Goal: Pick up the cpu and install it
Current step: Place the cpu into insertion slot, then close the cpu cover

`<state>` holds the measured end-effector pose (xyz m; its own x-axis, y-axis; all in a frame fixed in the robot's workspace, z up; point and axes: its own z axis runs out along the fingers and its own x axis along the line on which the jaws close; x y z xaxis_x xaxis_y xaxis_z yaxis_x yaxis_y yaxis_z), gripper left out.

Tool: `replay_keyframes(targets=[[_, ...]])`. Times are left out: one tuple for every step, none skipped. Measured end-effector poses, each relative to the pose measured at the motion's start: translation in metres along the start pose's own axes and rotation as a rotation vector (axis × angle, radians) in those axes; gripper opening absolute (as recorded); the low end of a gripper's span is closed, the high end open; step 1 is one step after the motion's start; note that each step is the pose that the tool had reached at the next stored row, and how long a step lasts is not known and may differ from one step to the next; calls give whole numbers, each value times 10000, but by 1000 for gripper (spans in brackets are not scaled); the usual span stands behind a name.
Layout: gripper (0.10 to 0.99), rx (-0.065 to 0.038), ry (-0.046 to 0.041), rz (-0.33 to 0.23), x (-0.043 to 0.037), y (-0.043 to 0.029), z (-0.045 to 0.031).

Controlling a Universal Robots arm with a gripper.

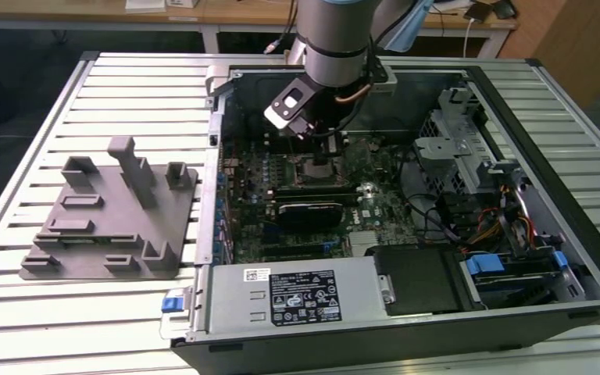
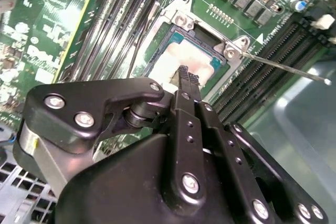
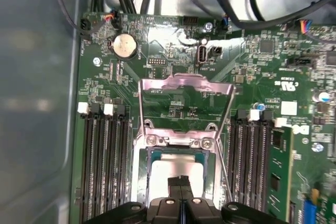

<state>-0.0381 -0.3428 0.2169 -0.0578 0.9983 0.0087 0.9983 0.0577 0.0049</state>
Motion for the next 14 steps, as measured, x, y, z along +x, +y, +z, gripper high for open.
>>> replay_keyframes(targets=[[106, -3, 0, 0, 0, 0, -28], [106, -9, 0, 0, 1, 0, -57], [106, -15, -2, -1, 1, 0, -85], [106, -21, 0, -1, 1, 1, -109], [106, -25, 0, -1, 1, 1, -130], [106, -28, -1, -1, 1, 1, -146], [106, -28, -1, 0, 1, 1, -156], [106, -30, 1, 0, 2, 1, -156], [106, -29, 0, -1, 2, 1, -156], [106, -29, -2, 0, 1, 1, -158], [106, -28, -2, -1, 1, 1, -160], [106, -29, -1, 0, 2, 1, -160], [106, -29, -1, -1, 1, 1, -160], [106, -29, -1, -1, 2, 1, -160]])
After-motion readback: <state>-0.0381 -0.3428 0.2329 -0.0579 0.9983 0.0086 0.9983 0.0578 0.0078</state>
